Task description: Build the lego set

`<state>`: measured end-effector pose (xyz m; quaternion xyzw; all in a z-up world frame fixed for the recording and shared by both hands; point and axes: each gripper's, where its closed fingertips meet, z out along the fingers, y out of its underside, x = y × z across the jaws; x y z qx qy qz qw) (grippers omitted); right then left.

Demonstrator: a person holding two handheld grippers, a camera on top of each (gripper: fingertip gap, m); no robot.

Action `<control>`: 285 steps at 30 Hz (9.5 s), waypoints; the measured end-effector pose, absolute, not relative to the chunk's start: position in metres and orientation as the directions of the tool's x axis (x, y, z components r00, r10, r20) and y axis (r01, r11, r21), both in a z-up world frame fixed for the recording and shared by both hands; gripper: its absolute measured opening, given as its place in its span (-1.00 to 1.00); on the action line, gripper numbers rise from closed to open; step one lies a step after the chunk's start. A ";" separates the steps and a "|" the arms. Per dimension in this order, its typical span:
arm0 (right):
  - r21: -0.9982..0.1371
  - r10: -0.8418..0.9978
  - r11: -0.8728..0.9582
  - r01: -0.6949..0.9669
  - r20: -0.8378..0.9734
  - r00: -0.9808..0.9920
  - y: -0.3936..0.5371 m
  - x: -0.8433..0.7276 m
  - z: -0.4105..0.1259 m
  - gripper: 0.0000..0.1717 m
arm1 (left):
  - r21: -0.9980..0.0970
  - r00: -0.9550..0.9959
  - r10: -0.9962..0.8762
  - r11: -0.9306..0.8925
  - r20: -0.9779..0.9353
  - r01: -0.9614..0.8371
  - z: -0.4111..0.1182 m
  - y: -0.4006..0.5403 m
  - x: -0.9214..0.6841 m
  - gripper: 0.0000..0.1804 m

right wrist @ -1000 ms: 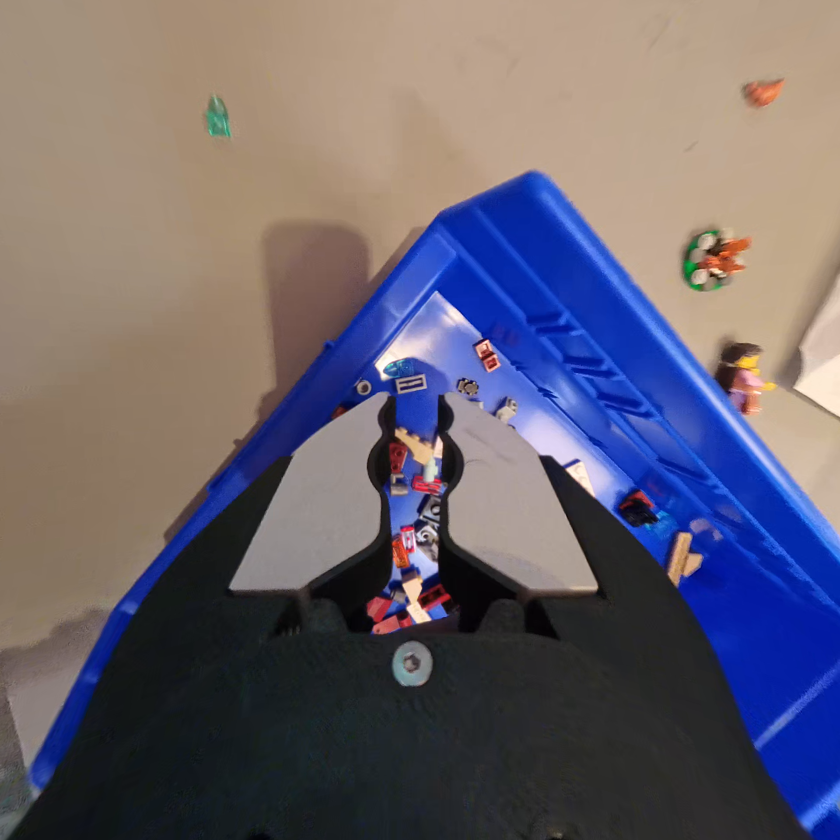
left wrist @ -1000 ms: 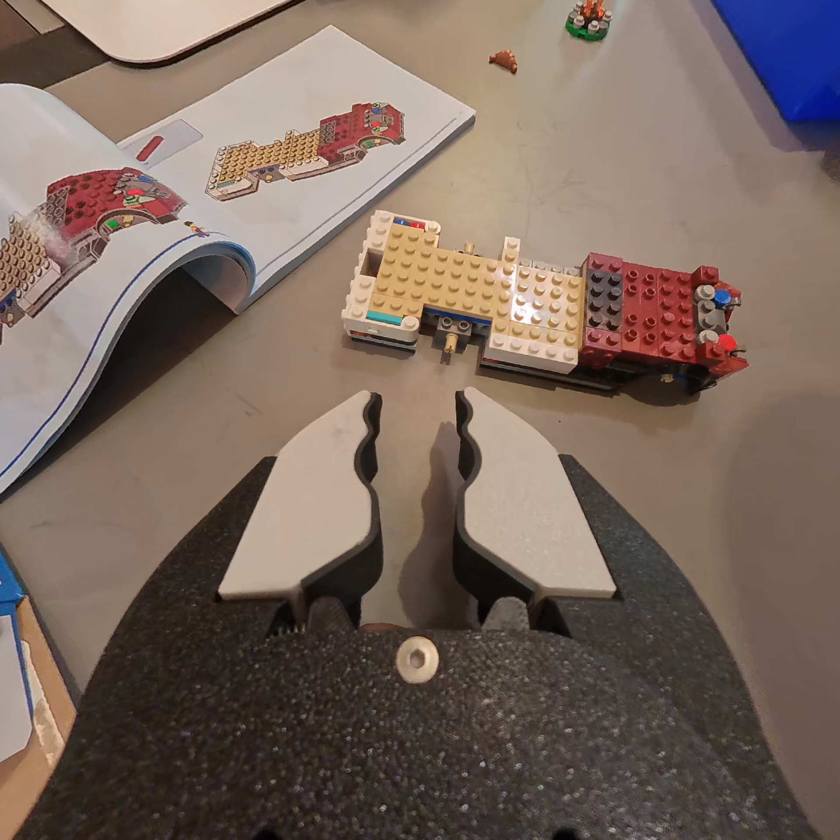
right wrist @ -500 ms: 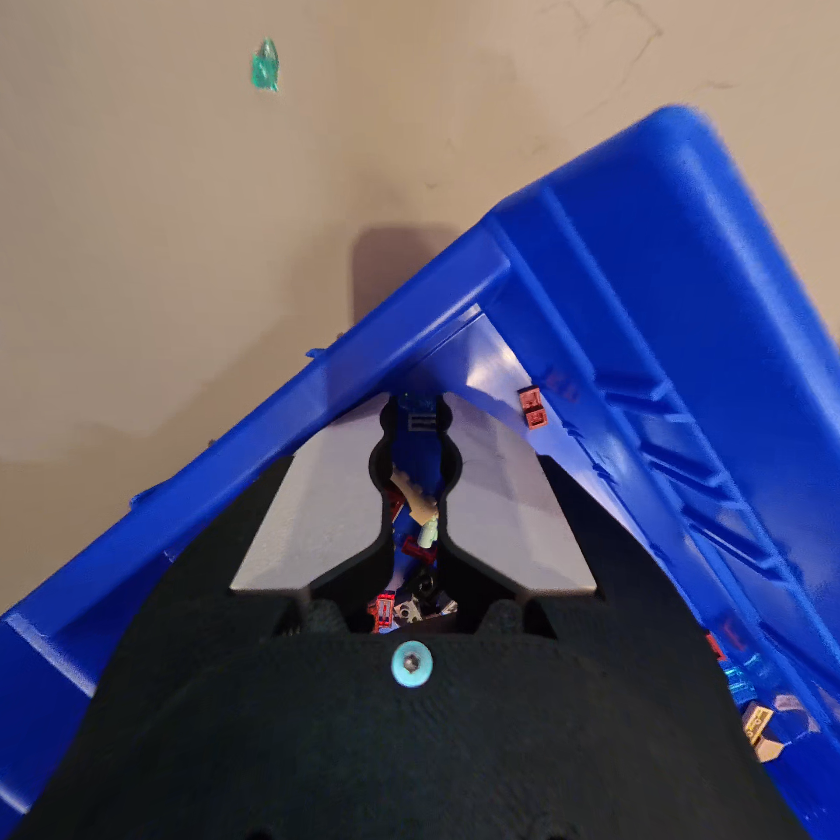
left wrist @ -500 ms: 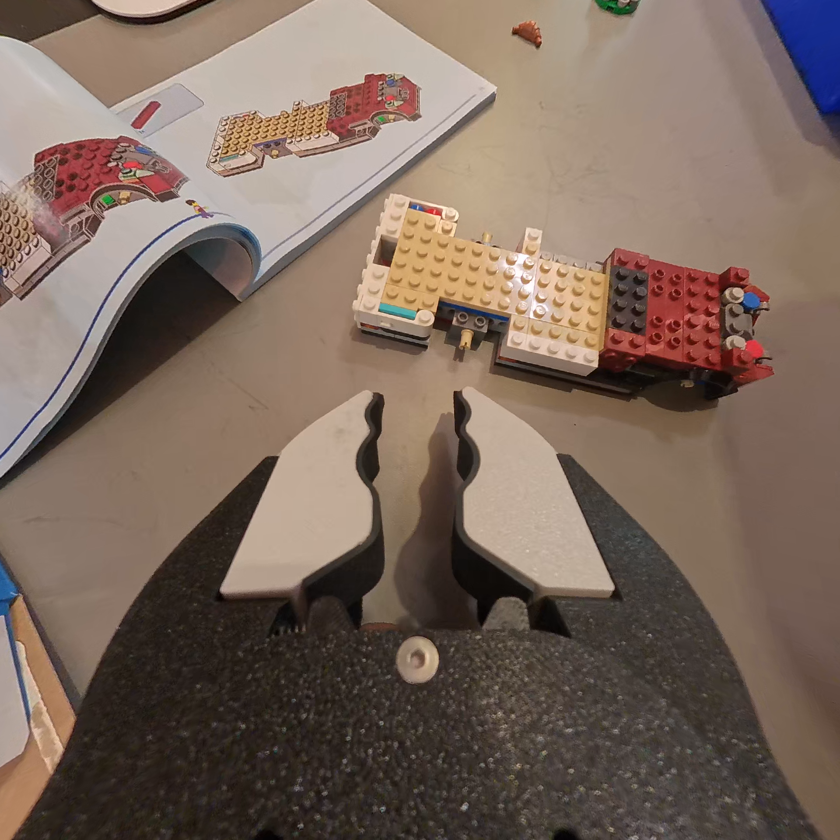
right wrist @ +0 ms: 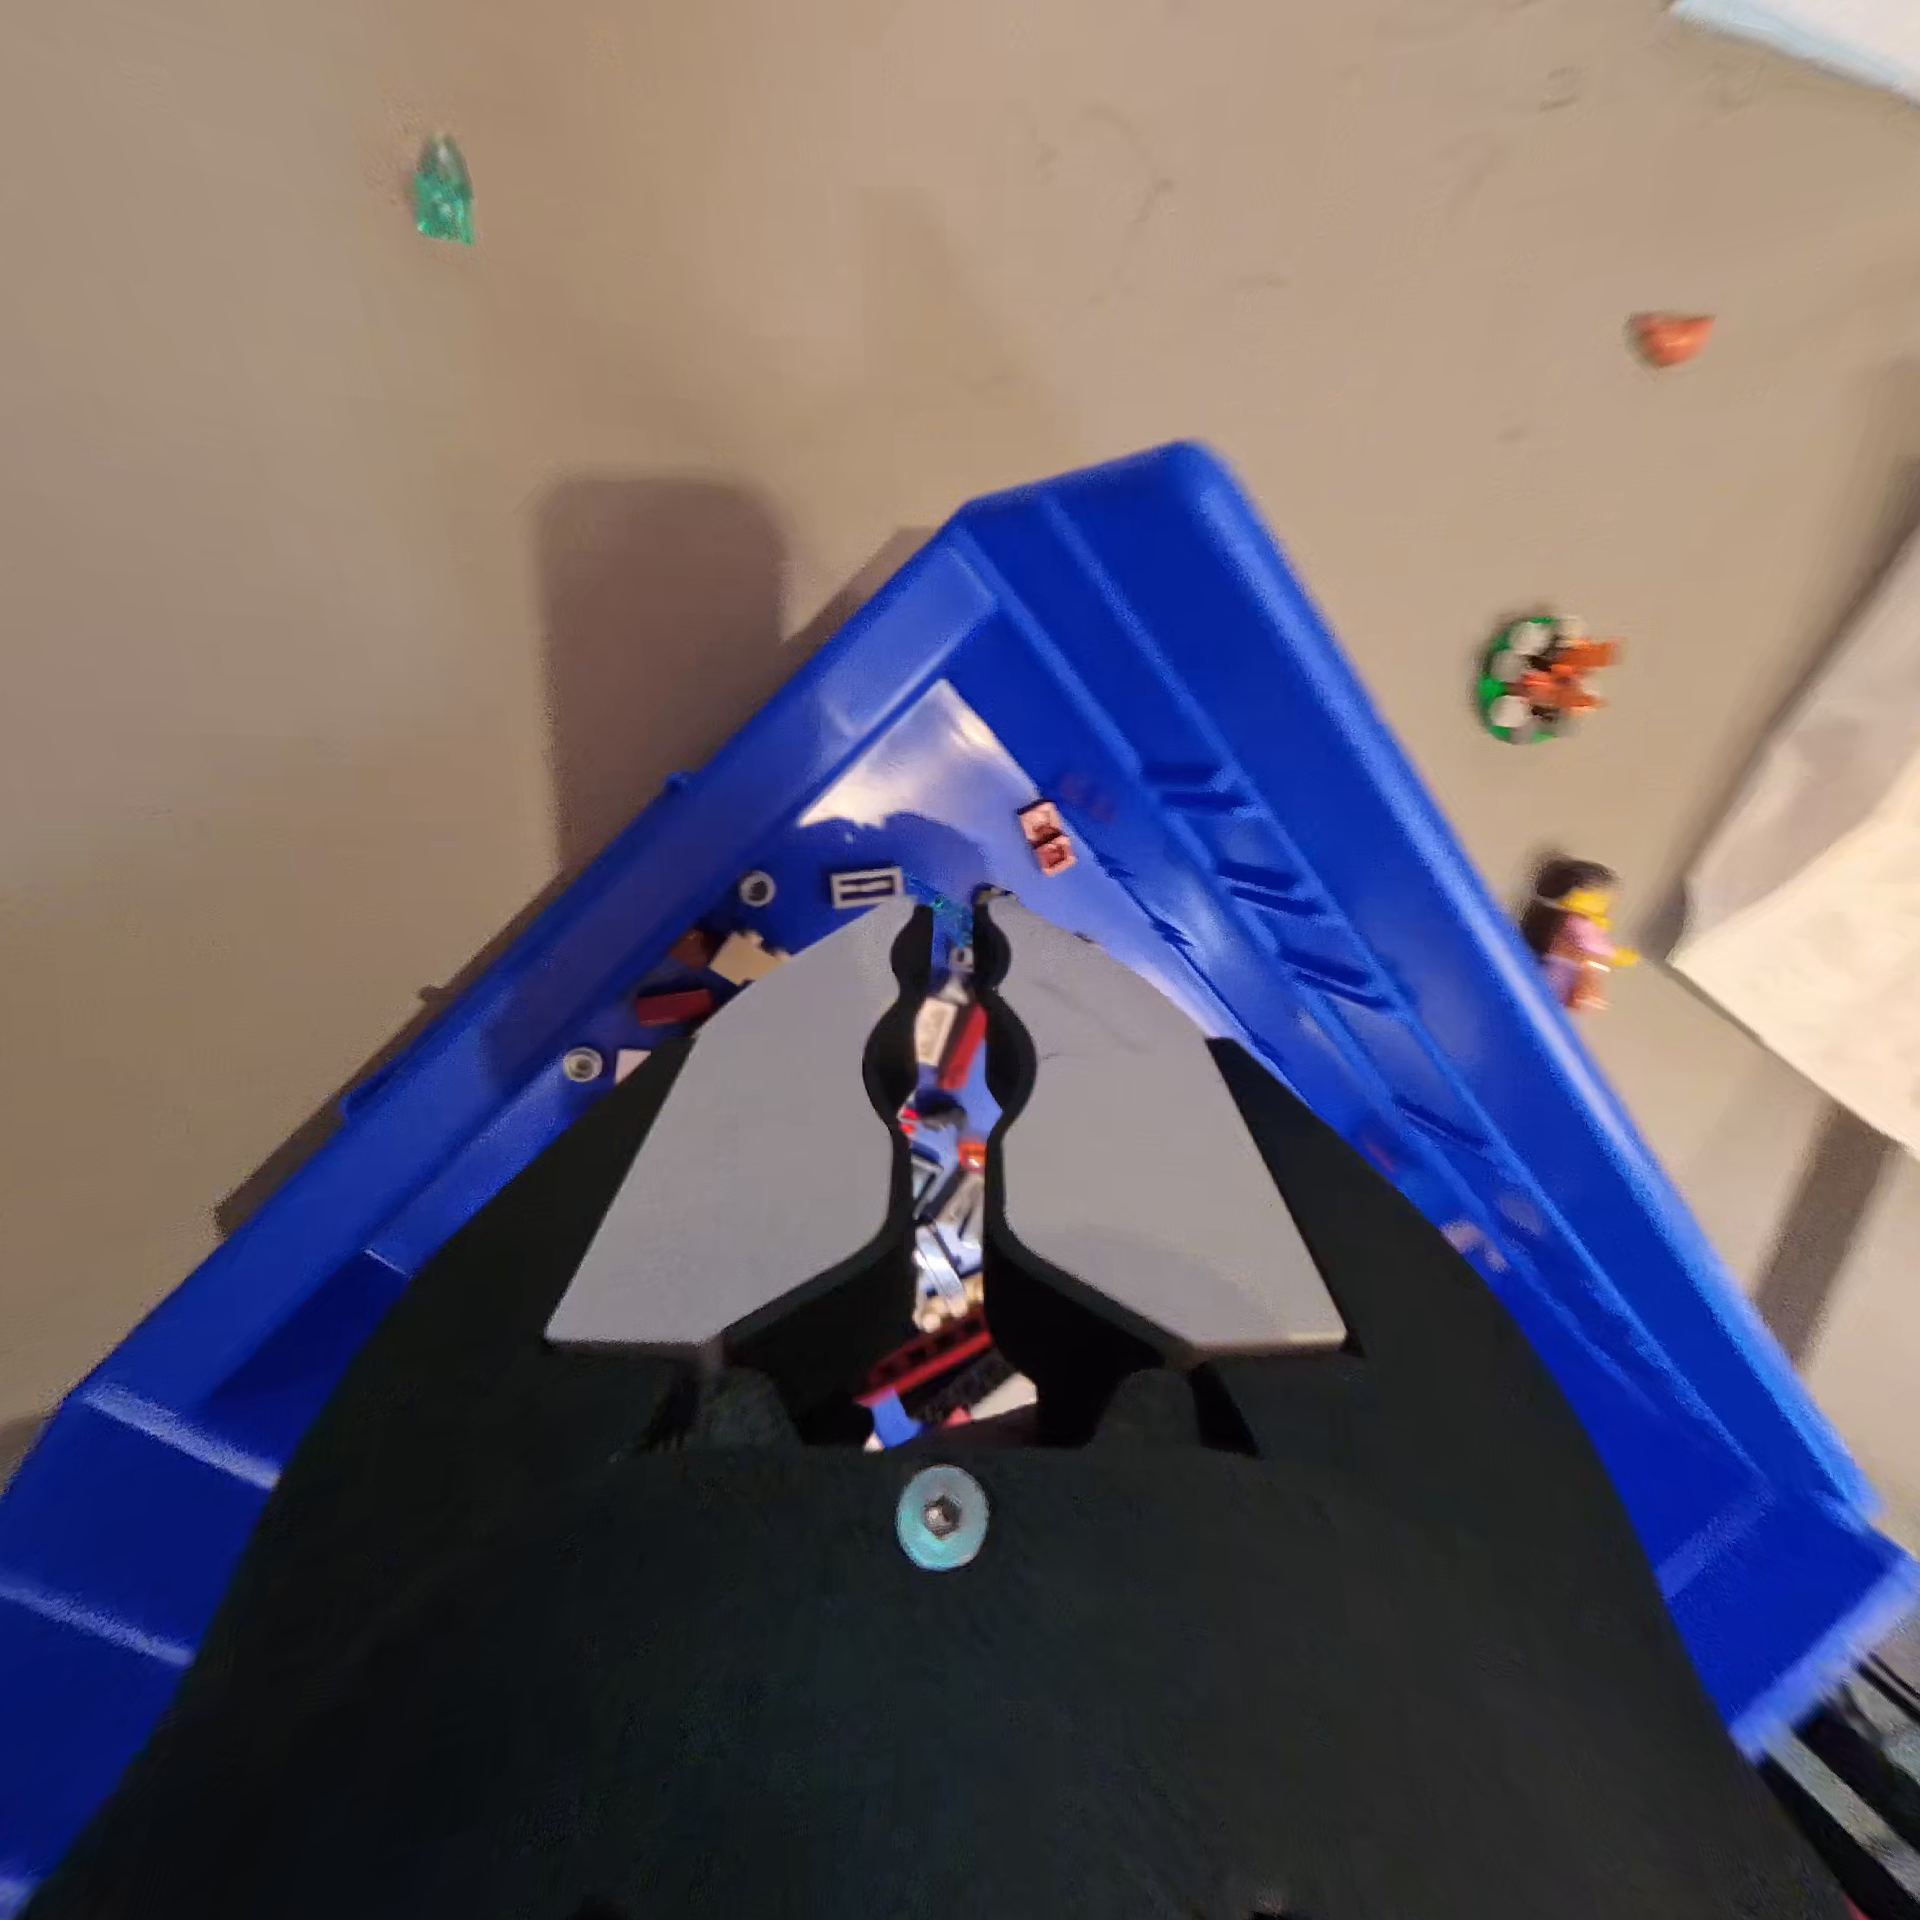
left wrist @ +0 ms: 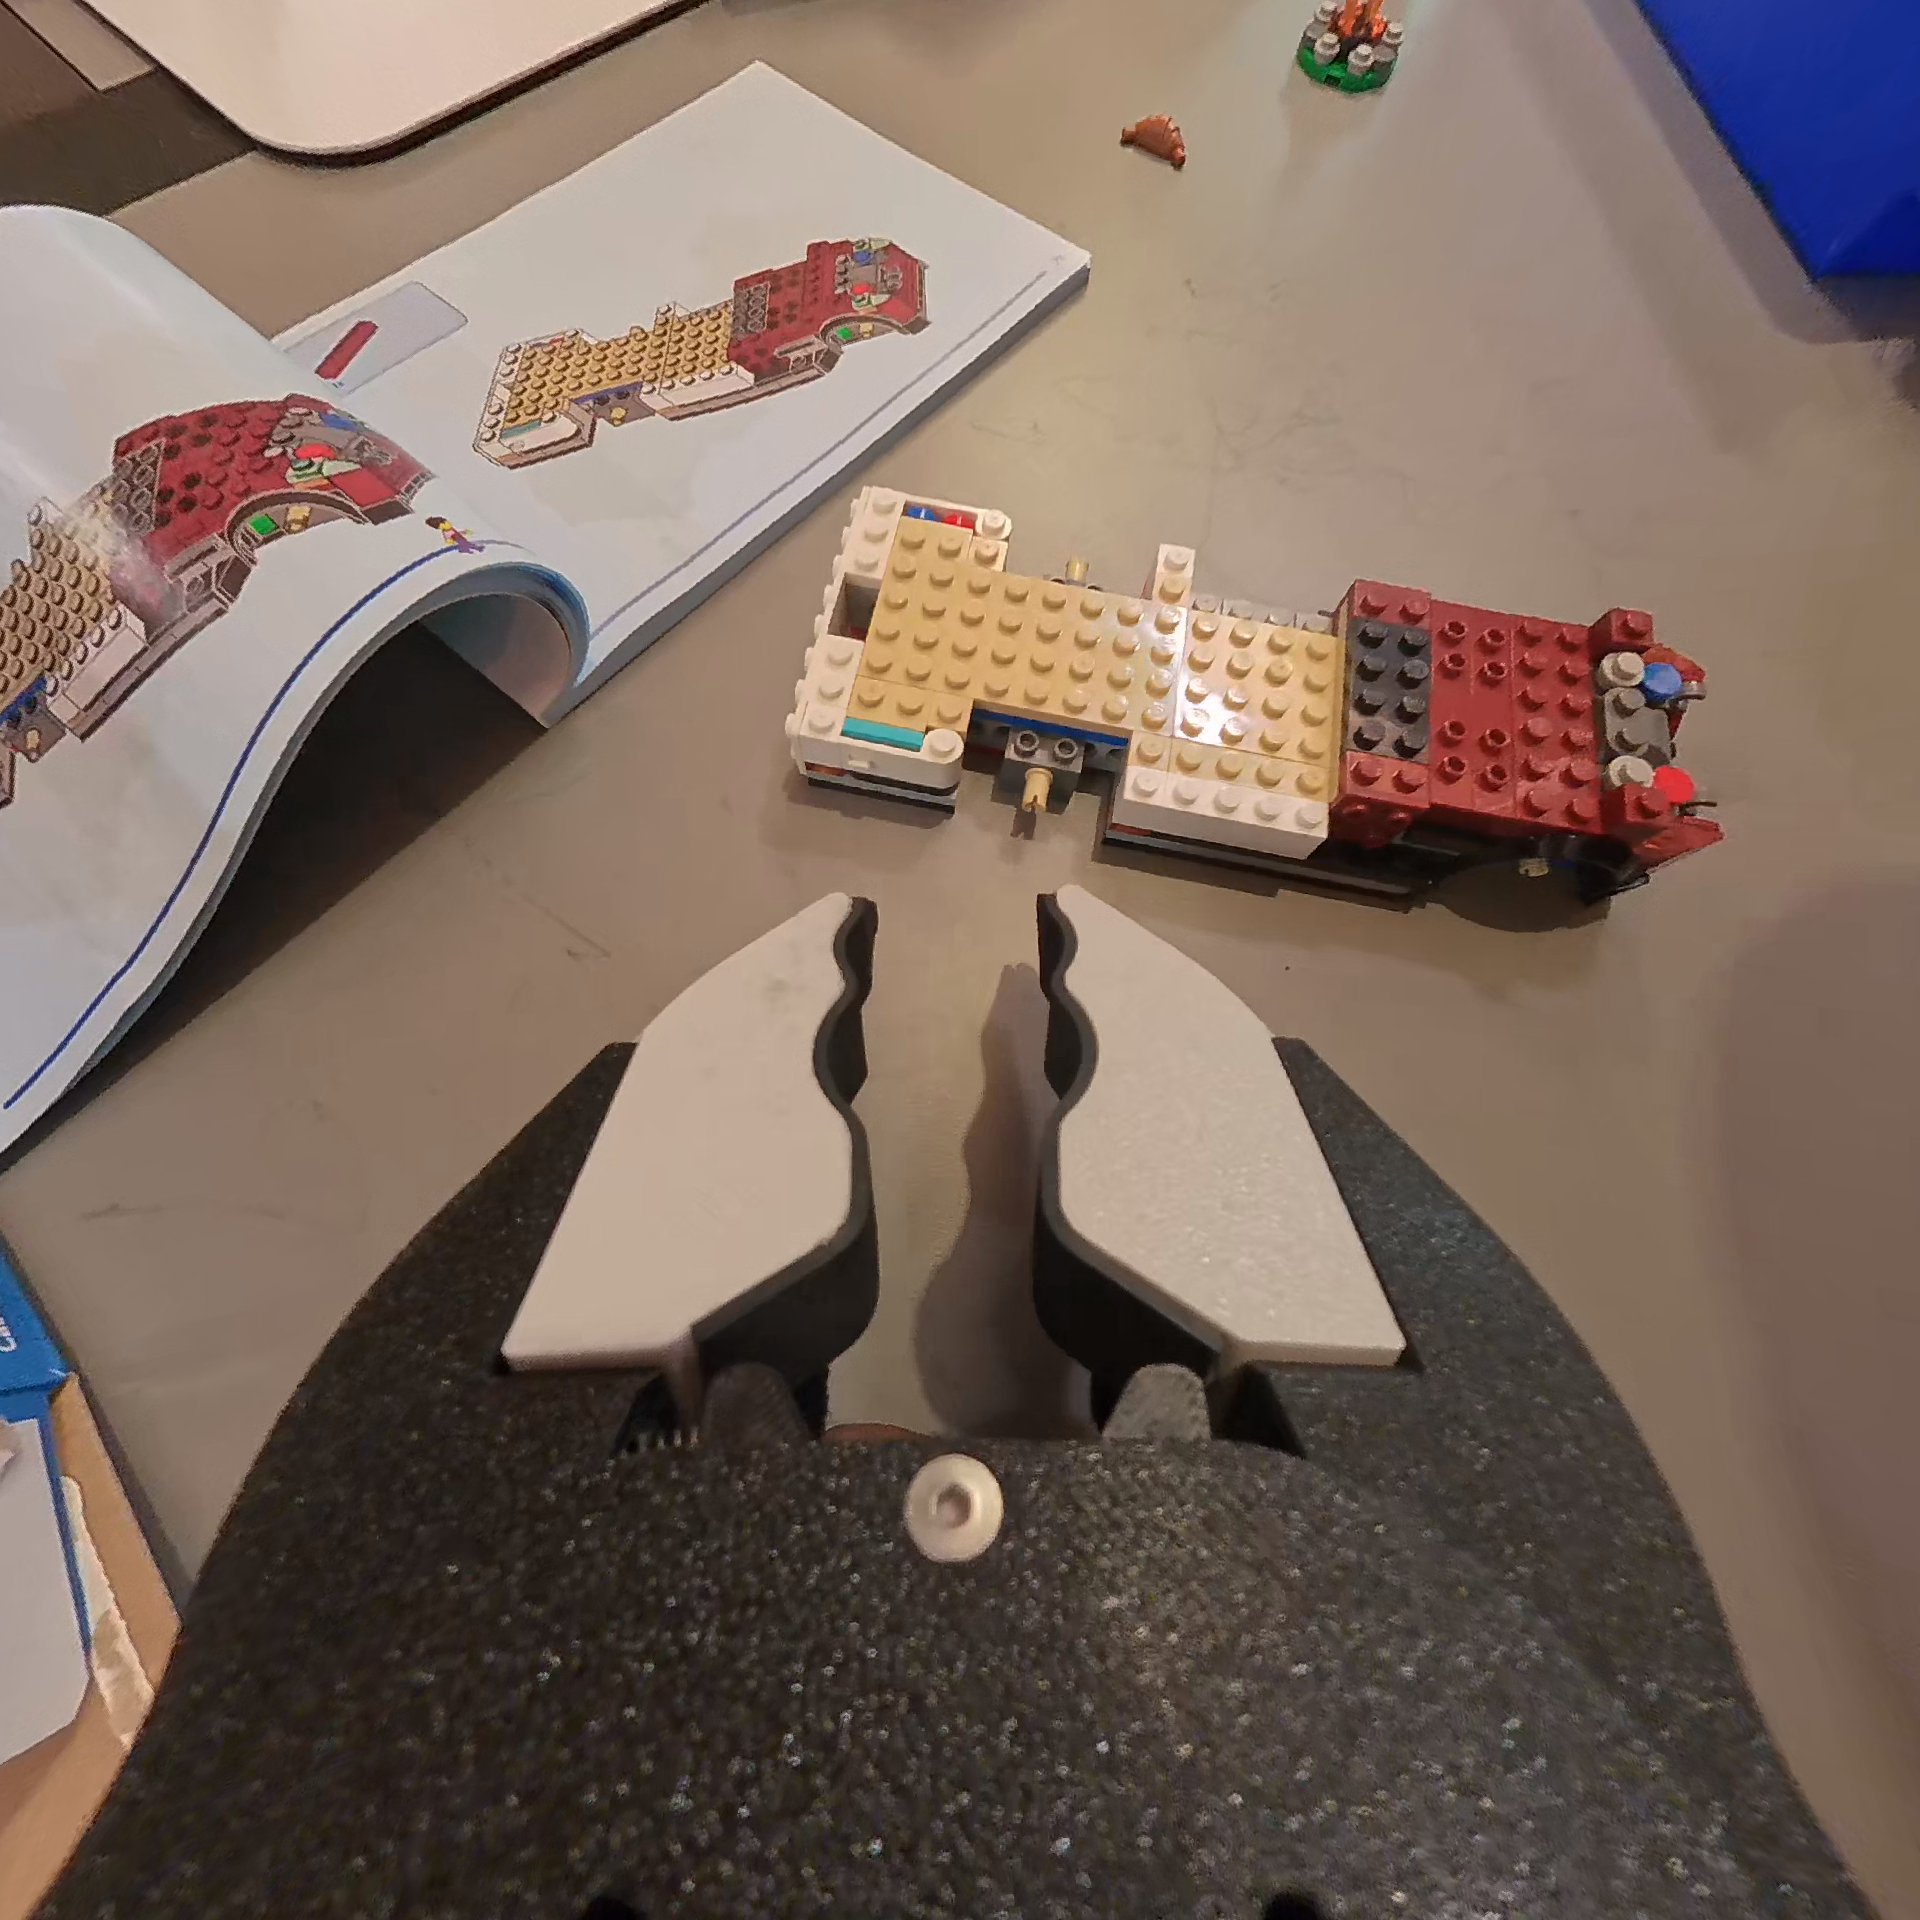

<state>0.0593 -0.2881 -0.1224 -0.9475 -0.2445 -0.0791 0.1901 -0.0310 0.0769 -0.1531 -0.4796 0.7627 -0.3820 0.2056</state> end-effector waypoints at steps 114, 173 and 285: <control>-0.667 -0.287 -0.708 -0.231 -0.028 0.958 -0.194 -0.062 -0.142 -0.43 | -0.233 -0.348 -0.139 0.941 -0.927 0.245 -0.137 -0.053 -0.031 -0.60; -0.833 -0.273 -0.487 -0.263 -0.141 0.952 -0.103 -0.062 -0.100 -0.91 | -0.012 -0.013 -0.009 0.961 -1.000 0.276 -0.109 -0.065 -0.031 -0.60; -0.043 0.079 -0.355 0.934 0.994 0.076 -0.057 -0.038 -0.088 -0.60 | 0.048 -0.006 0.054 0.933 -0.999 0.356 -0.077 -0.048 0.002 -0.61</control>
